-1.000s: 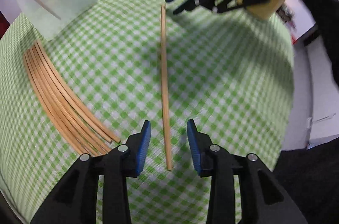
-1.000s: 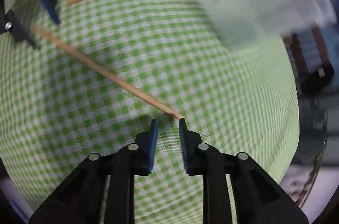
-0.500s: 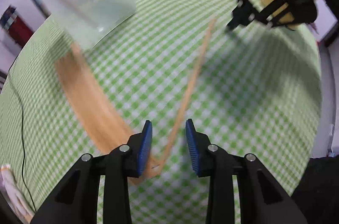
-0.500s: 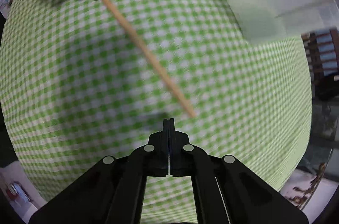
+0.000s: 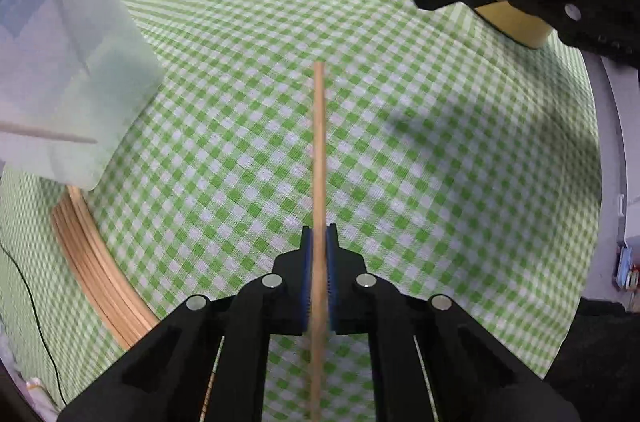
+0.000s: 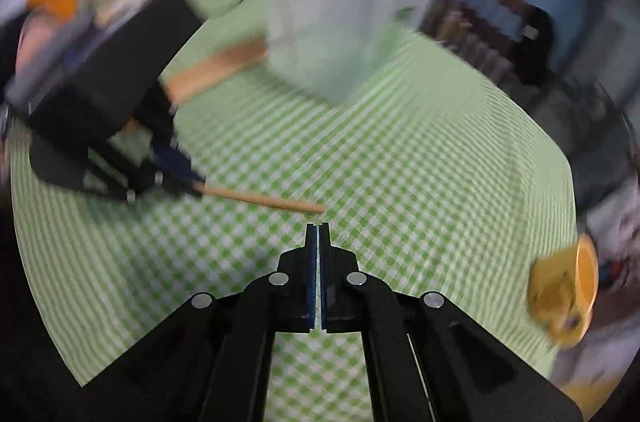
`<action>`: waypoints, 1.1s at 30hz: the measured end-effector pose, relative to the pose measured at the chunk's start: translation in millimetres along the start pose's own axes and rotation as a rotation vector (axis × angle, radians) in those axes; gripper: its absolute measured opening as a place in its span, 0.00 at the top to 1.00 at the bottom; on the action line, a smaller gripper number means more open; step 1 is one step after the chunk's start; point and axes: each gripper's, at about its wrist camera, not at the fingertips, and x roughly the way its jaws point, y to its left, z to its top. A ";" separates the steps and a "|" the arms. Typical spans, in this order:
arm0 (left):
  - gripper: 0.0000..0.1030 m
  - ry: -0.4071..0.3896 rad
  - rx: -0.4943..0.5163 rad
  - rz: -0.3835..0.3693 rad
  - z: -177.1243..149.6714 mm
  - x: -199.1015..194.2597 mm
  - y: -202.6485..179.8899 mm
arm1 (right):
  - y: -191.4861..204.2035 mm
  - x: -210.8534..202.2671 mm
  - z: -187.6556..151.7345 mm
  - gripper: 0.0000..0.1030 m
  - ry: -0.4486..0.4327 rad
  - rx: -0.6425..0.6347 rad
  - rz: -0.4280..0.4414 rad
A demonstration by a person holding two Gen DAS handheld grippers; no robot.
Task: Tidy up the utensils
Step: 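Lift both held chopsticks upright and carry them over the clear container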
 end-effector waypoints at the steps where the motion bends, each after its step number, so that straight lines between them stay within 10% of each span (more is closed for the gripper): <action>1: 0.97 -0.046 -0.023 -0.001 -3.8 -9.4 -0.2 | -2.9 -3.9 -8.0 0.99 -0.035 0.073 -0.009; 5: 0.97 -0.252 -0.163 0.014 -17.9 -59.5 15.3 | 1.0 -17.9 -24.2 0.97 -0.146 0.223 0.002; 8: 0.97 -0.431 -0.249 0.033 -25.7 -95.7 22.7 | 6.7 -37.2 -22.1 0.22 -0.267 0.311 0.019; 9: 0.97 -0.480 -0.266 0.053 -27.1 -104.6 21.6 | 7.4 -47.6 -16.1 0.18 -0.317 0.337 0.069; 13: 0.97 -0.624 -0.309 0.085 -29.2 -120.1 24.7 | -2.3 -71.9 17.4 0.21 -0.447 0.416 0.252; 18: 0.97 -0.747 -0.294 0.048 -45.9 -137.8 18.5 | -15.8 -62.5 59.3 0.68 -0.446 0.475 0.387; 23: 0.97 -0.810 -0.295 0.032 -60.7 -153.9 16.7 | -11.3 -67.3 83.6 0.76 -0.462 0.443 0.500; 25: 0.97 -0.833 -0.309 0.020 -73.6 -159.4 17.2 | -5.3 -71.7 91.0 0.90 -0.468 0.418 0.481; 33: 0.96 -0.820 -0.302 -0.003 -64.9 -165.2 29.9 | 34.2 -90.1 106.2 0.94 -0.494 0.247 0.353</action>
